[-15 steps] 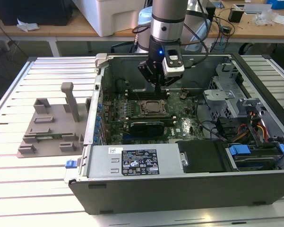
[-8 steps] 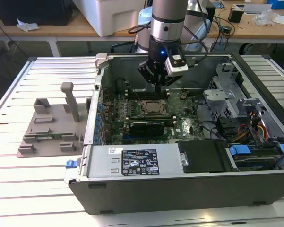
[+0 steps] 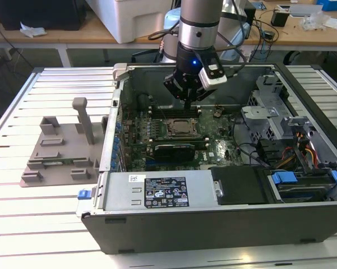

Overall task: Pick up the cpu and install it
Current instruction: 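Install the first cpu locking lever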

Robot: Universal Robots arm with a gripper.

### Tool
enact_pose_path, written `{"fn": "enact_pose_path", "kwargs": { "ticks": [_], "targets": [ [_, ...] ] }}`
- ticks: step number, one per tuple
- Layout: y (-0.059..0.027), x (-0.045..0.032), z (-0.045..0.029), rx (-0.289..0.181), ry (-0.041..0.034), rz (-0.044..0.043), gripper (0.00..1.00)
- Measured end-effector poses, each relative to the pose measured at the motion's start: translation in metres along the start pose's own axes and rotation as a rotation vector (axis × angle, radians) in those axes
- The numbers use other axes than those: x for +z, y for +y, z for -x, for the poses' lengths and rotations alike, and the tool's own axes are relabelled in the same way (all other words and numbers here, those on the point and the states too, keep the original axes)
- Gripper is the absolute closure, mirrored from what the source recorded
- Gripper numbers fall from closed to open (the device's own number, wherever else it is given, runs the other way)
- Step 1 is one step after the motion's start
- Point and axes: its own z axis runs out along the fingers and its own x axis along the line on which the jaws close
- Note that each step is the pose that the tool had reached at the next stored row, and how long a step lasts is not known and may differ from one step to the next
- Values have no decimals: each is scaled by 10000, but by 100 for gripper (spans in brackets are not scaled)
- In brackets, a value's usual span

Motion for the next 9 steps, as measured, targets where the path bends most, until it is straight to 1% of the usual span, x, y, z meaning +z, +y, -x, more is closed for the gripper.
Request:
{"fn": "enact_pose_path", "kwargs": {
  "ticks": [3,4,9],
  "targets": [
    [0,0,0,-297,-3,-9,89],
    [0,0,0,-468,-5,-13,89],
    [0,0,0,-902,-9,-26,89]
  ]
}}
